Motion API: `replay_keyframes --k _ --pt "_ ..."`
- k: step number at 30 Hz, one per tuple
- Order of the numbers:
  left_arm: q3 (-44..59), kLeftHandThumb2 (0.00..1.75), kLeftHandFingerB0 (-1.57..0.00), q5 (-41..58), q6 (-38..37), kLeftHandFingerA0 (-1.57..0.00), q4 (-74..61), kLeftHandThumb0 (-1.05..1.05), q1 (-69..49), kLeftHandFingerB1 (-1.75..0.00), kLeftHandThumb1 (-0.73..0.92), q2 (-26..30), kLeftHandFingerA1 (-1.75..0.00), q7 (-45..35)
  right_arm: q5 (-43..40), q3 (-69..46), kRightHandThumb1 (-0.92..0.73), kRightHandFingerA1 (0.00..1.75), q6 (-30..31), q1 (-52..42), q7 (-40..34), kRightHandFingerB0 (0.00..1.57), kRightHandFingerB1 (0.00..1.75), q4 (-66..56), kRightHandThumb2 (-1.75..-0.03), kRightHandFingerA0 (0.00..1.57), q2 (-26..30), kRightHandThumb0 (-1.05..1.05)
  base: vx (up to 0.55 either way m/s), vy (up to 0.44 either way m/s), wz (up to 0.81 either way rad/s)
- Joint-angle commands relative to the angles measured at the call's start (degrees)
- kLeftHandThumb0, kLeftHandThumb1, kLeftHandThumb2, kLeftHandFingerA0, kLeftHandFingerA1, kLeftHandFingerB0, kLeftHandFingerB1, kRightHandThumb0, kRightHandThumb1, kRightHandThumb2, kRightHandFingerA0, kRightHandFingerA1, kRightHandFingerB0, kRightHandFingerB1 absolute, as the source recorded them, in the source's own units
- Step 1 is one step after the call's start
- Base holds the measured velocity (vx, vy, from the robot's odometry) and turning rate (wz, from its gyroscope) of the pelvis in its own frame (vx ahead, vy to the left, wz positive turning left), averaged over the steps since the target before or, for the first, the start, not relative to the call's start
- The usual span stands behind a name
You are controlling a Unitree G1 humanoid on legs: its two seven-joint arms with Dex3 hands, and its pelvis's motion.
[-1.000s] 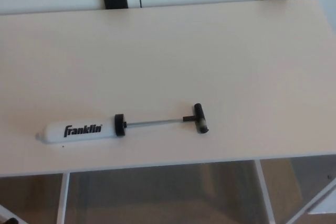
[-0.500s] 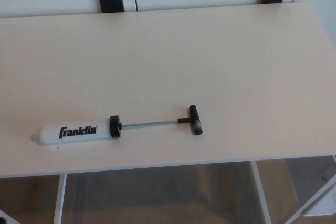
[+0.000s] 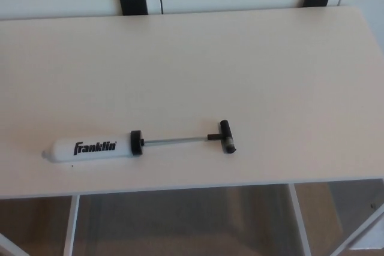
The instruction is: The robot walks towards a desk on which an air pump is kept in the middle. It lifts it up and holds it with its left hand and uses its right hand to compress it by pushing its handle inwards.
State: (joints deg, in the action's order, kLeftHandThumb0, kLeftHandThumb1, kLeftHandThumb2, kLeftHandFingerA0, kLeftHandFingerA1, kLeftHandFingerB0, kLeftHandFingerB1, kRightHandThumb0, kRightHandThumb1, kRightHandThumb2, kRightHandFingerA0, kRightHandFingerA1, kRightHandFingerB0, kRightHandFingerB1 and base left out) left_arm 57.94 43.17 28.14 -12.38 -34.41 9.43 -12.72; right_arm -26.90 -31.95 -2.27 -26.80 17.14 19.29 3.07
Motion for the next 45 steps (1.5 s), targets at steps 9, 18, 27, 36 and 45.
replay_keyframes --k 9,18,27,36,45 --pt "-2.6 0.58 -0.19 -1.2 -2.2 -0.18 -42.6 -0.31 26.0 -0.32 0.46 42.3 -0.39 10.5 -5.0 -1.4 -0.52 0.54 3.7 -3.0 -1.1 0.58 0.45 -8.8 -0.55 0.79 -1.9 -0.17 0.00 0.000 0.00" --pt "-48.3 0.88 -0.09 -29.8 0.9 -0.11 -27.1 -0.17 50.4 -0.50 0.36 47.1 -0.51 -4.3 -4.2 -0.8 -0.52 0.56 4.4 -3.7 -1.8 0.55 0.45 -9.8 -0.55 0.76 -2.4 -0.16 0.00 0.000 0.00" --pt "-73.4 0.88 -0.07 -52.6 -2.5 -0.08 -10.6 -0.19 60.9 -0.49 0.36 36.0 -0.50 -10.8 -4.0 -0.1 -0.51 0.56 5.3 -4.4 -2.6 0.58 0.46 -11.9 -0.54 0.78 -3.3 -0.17 0.00 0.000 0.00" --pt "-88.5 0.58 -0.12 -66.8 -6.4 -0.14 5.1 -0.33 62.1 -0.29 0.47 29.0 -0.32 -9.4 -2.8 -0.2 -0.49 0.54 3.6 -3.3 -1.8 0.61 0.45 -9.1 -0.54 0.82 -2.3 -0.20 0.00 0.000 0.00" --pt "-94.8 0.59 -0.12 -68.1 -5.2 -0.16 9.8 -0.32 64.6 -0.29 0.48 27.6 -0.32 -8.1 -2.5 0.3 -0.52 0.53 3.8 -3.4 -2.2 0.59 0.44 -10.7 -0.55 0.79 -2.6 -0.19 0.00 0.000 0.00"
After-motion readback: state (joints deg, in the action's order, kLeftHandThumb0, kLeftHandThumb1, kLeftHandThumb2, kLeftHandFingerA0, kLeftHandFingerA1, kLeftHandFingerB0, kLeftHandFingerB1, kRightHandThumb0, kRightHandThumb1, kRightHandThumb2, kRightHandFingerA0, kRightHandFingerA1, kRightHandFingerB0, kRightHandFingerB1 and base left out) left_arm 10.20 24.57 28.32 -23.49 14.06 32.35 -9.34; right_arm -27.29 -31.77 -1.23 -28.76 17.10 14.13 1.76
